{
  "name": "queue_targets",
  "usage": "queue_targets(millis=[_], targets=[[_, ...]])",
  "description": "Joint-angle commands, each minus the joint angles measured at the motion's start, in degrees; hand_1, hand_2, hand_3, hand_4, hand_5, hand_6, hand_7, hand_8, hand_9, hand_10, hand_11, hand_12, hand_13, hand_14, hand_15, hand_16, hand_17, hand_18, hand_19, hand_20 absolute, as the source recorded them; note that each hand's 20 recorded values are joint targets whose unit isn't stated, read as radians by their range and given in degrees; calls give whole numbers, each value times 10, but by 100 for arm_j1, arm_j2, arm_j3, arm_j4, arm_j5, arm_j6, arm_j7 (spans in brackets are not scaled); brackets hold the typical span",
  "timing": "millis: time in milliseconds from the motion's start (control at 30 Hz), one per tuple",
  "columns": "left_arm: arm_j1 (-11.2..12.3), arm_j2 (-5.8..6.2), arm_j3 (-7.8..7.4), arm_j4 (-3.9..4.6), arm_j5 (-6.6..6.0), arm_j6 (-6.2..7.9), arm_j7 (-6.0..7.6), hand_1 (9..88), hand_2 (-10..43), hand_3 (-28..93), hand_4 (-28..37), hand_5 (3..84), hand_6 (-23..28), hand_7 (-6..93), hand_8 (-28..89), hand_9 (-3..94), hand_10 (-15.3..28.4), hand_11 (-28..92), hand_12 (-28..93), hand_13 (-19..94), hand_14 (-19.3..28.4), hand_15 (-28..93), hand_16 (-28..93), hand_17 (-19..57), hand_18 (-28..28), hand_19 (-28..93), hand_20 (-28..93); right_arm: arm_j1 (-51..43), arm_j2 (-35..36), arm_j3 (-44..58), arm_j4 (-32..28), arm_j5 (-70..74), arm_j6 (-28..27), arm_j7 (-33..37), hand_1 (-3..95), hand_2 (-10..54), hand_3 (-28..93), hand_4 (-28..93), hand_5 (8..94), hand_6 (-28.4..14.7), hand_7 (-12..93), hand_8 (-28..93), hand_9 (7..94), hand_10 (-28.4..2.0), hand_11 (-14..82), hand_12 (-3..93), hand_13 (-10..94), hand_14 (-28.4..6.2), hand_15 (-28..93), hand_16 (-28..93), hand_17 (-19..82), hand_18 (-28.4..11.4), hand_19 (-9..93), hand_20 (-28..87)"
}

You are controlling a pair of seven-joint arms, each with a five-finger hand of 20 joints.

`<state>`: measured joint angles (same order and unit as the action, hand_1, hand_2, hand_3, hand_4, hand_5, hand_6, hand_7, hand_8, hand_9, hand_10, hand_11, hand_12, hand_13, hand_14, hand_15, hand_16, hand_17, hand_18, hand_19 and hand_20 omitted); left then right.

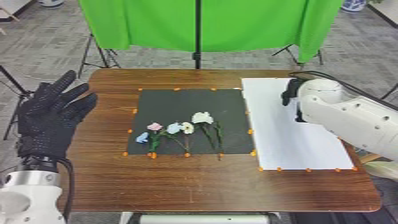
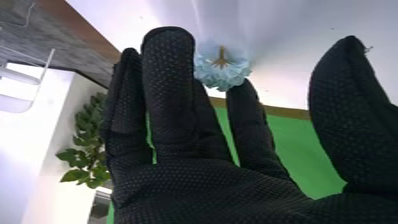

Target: Arrange flowers

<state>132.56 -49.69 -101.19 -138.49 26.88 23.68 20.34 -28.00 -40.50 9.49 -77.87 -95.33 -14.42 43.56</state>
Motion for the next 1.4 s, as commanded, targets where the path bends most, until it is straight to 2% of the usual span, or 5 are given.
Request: queue_targets(millis=[33, 333, 533, 733, 1400], targets=[[-32, -31, 64, 63, -37, -44, -51, 217, 117, 754, -283, 352, 107, 133, -90, 295, 207, 300, 96, 244, 284, 605, -138, -59, 273, 781, -137, 83, 75, -439, -65, -291, 755, 19, 312, -85, 852, -281, 442, 2, 150, -129, 494, -108, 109, 134, 619, -94, 724, 74, 262, -199, 858, 162], [-121, 6, 85, 112, -5, -136, -167, 217, 118, 754, -283, 353, 107, 133, -90, 294, 207, 300, 95, 244, 284, 605, -137, -59, 273, 780, -136, -67, 229, -758, -195, -543, 981, 334, 456, -95, 782, -283, 607, 10, 239, -157, 709, -90, 195, 158, 739, -10, 606, 189, 351, -161, 889, 144], [-148, 4, 88, 129, 21, -148, -223, 217, 118, 754, -283, 354, 107, 134, -90, 295, 207, 300, 95, 244, 284, 605, -137, -59, 272, 779, -136, -10, 340, -1224, -318, -807, 1922, 388, 546, -95, 704, -283, 733, 28, 412, -34, 915, -39, 138, 349, 844, 3, 580, 194, 424, -149, 928, 138], [-103, 11, 88, 124, 0, -129, -177, 218, 118, 753, -283, 354, 108, 134, -90, 295, 208, 299, 95, 244, 284, 605, -138, -59, 272, 778, -136, 360, 260, -1637, -581, -1054, 2865, 529, 545, -95, 719, -283, 763, 29, 412, -25, 934, -38, 144, 361, 863, 3, 587, 185, 437, -152, 932, 154], [-10, 70, 73, 93, -38, -28, -38, 218, 118, 753, -283, 354, 107, 133, -89, 295, 208, 298, 95, 244, 284, 604, -138, -59, 273, 777, -134, 1229, -446, -2524, -2022, -1981, 3472, -187, 549, -95, 730, -283, 776, 22, 393, -7, 937, -44, 155, 359, 866, -1, 605, 188, 440, -158, 932, 197]])
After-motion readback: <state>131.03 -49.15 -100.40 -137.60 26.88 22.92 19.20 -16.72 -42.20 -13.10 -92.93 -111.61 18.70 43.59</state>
